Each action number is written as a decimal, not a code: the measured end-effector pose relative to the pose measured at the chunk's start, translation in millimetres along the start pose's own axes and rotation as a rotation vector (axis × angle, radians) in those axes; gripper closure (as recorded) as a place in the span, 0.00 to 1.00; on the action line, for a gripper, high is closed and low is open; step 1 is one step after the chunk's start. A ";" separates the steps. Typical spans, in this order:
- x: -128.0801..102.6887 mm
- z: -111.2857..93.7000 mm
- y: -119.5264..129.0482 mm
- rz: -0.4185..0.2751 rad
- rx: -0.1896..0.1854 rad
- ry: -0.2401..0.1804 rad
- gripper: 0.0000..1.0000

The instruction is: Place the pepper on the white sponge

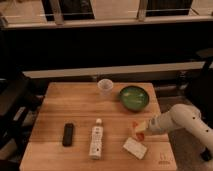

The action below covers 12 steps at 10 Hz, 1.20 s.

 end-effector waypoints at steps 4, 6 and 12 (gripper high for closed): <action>-13.9 7.5 -5.4 -0.084 -0.080 -0.037 1.00; -26.1 15.0 -7.3 -0.144 -0.083 -0.068 1.00; -48.7 18.8 16.9 -0.247 0.049 -0.120 0.79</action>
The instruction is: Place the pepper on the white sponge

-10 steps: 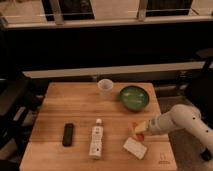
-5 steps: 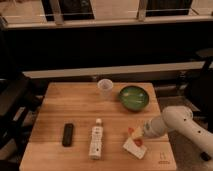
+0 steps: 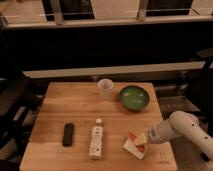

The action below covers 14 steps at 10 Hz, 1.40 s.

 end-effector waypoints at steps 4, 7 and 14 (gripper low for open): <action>-7.1 7.5 4.3 -0.007 0.030 -0.015 0.36; -11.5 5.9 -1.5 -0.031 0.035 -0.014 0.20; -1.6 1.4 -4.7 -0.044 0.034 0.007 0.61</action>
